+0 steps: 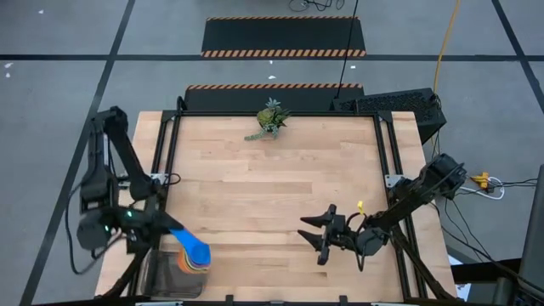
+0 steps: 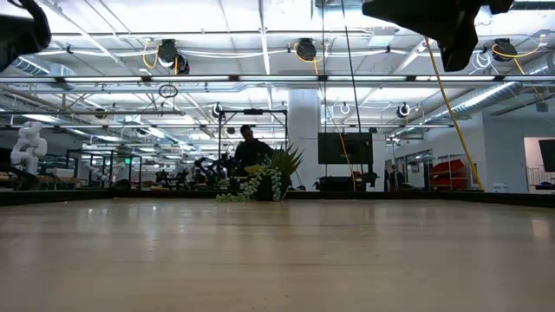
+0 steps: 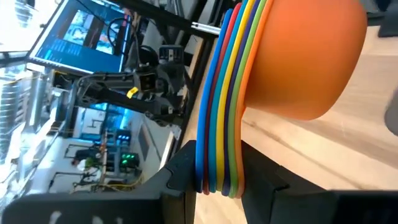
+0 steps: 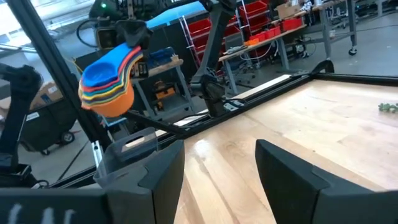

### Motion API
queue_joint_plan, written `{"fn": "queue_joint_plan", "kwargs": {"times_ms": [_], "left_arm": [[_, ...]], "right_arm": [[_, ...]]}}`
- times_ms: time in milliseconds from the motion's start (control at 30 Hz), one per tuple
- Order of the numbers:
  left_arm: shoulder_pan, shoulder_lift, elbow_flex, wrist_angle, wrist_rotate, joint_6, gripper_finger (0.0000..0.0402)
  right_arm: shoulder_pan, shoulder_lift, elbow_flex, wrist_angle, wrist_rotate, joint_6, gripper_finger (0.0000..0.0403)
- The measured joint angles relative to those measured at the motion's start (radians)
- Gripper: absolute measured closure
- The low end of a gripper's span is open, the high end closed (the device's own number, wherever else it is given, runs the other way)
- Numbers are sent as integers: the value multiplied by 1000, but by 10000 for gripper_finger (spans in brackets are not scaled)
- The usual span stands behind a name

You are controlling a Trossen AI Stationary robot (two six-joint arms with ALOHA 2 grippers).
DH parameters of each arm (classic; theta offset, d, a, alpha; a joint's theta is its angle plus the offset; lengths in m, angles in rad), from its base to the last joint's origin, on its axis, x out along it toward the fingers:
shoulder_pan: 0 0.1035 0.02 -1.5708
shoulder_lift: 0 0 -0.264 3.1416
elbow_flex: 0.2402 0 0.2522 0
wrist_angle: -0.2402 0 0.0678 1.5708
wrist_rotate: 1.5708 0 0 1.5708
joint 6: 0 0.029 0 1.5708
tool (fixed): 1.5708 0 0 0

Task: Nest measuring cups in basket
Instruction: Put the nested measuring cups into the black bin

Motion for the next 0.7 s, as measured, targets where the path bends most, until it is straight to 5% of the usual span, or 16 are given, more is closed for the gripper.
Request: {"fn": "queue_joint_plan", "kwargs": {"times_ms": [333,700], "left_arm": [[-62,-185,-24,-160,50,-76,315],[-181,-180,-304,-32,55,-237,315]], "right_arm": [[-3,3,0,18,59,-6,211],[-40,3,0,8,77,-3,211]]}}
